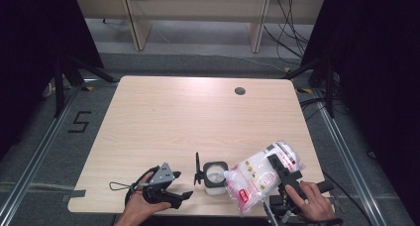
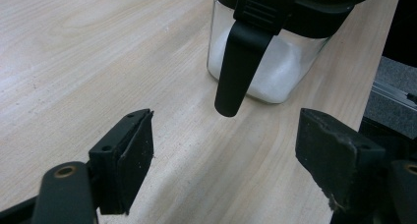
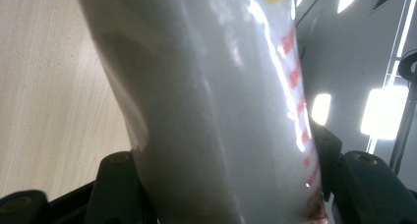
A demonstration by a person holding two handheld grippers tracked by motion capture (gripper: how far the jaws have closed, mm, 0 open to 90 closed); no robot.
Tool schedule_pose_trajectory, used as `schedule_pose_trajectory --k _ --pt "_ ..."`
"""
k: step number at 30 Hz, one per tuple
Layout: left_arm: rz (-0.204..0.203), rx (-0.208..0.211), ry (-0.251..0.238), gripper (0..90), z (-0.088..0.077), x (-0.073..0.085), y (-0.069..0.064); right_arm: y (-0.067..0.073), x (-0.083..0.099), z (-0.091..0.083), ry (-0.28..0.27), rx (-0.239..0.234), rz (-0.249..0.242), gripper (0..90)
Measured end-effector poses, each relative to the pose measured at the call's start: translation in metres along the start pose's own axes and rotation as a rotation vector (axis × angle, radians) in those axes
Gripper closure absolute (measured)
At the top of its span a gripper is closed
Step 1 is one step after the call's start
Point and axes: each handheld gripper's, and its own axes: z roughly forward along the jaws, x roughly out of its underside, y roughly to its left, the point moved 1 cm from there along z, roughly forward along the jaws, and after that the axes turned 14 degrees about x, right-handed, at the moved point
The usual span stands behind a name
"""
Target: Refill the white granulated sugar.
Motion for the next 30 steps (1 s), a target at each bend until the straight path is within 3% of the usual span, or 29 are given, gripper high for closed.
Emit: schedule_pose_trajectory --k 2,4,6,9,13,16,21,24,25,30 --pt "0.0 -0.003 0.005 21.9 -0.0003 0.0 0.0 -0.0003 0.0 -0.0002 0.004 -0.001 0.001 44.1" --pt "0.0 -0.003 0.007 21.9 -0.0005 0.0 0.0002 0.0019 0.0 -0.0011 0.02 -0.007 0.035 44.1" --pt "-0.006 -0.003 0.0 21.9 -0.0002 0.0001 -0.0004 -0.0005 0.0002 -0.0003 0.003 -0.003 0.003 44.1" --pt "0.007 -0.001 0.004 21.9 -0.0006 -0.0002 0.0003 -0.0006 -0.0001 -0.0005 0.004 -0.006 -0.005 44.1" --pt "0.006 0.0 0.003 21.9 -0.0005 -0.0002 0.0004 -0.0009 -0.0001 -0.0007 0.007 -0.007 -0.002 44.2" --pt "0.005 -0.001 0.004 21.9 -0.0006 -0.0002 0.0004 0.0015 0.0 -0.0012 0.018 -0.009 0.033 44.2" --pt "0.006 -0.005 0.014 21.9 -0.001 -0.0001 0.0005 0.0004 -0.0003 -0.0011 0.011 -0.007 0.012 44.2" --pt "0.013 -0.003 0.016 21.9 -0.0011 -0.0002 0.0012 0.0001 -0.0003 -0.001 0.01 -0.006 0.016 44.2" --pt "-0.006 0.003 -0.012 21.9 0.0007 -0.0001 -0.0003 0.0023 0.0002 -0.0021 0.027 -0.016 0.041 44.2" --pt "0.002 0.003 -0.003 21.9 0.0002 -0.0001 0.0001 0.0025 0.0004 -0.0022 0.028 -0.016 0.043 44.2"
